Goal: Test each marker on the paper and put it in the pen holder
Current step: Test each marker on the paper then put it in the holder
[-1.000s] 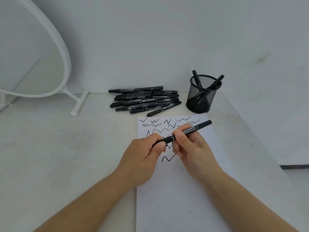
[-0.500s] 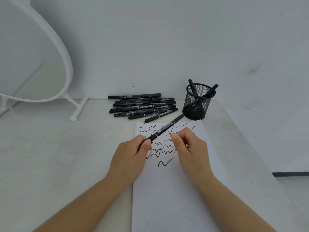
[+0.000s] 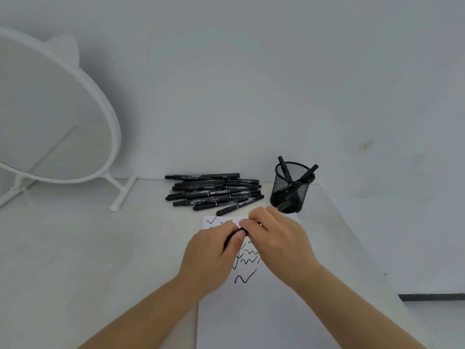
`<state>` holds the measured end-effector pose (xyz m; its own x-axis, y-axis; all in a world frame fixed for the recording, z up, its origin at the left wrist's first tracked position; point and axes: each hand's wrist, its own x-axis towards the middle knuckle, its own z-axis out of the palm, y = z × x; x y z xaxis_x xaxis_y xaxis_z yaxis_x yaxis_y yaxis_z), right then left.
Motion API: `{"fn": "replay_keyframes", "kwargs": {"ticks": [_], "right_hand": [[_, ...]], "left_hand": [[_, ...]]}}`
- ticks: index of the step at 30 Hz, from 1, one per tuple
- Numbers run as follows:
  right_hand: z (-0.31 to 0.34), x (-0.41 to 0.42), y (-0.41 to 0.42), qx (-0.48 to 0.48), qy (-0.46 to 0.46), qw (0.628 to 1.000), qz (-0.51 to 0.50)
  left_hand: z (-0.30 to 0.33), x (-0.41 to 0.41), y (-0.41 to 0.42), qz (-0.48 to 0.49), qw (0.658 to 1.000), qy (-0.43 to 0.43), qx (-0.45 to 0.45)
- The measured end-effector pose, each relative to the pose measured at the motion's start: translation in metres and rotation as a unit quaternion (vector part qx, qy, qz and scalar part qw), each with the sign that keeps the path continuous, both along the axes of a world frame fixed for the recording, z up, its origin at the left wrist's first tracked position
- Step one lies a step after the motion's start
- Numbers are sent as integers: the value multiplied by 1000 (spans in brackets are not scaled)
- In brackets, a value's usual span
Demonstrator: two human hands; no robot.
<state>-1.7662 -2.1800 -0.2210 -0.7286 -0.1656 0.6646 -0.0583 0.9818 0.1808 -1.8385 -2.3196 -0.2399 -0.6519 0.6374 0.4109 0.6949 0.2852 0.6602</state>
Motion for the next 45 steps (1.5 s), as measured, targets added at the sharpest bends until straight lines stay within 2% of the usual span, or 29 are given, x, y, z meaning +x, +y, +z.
{"fn": "replay_keyframes", "kwargs": {"ticks": [2,4,6,8,10,18,22,30,36,41,45], "right_hand": [[9,-4,14,29,-8,1000,-3],[21,-9,32,12,22,999,-20],[36,-13,48,-97,74,992,-33],[49,-17,61,-238,124,963,-29],[57,-22,74,-323,155,933,-25],[41,-43,102,-458,127,872,-114],[34,-49,104,-427,83,888,-148],[34,-56,108,-323,23,927,-190],[29,-61,106,-186,-11,947,-260],[30,-60,107,-177,-29,945,-274],[31,-52,99,-173,28,953,-247]], "left_hand": [[1,-9,4,-12,1000,3,24],[-2,-27,5,5,999,13,47],[-10,-52,4,59,997,47,34],[-21,-79,2,139,988,69,-11],[-28,-102,1,211,974,62,-50],[-37,-133,-3,271,954,35,-125],[-39,-135,-3,275,949,31,-152],[-42,-138,-3,278,951,21,-134],[-44,-139,-4,273,955,5,-116],[-43,-139,-6,266,955,8,-129],[-41,-137,-7,239,961,6,-143]]}}
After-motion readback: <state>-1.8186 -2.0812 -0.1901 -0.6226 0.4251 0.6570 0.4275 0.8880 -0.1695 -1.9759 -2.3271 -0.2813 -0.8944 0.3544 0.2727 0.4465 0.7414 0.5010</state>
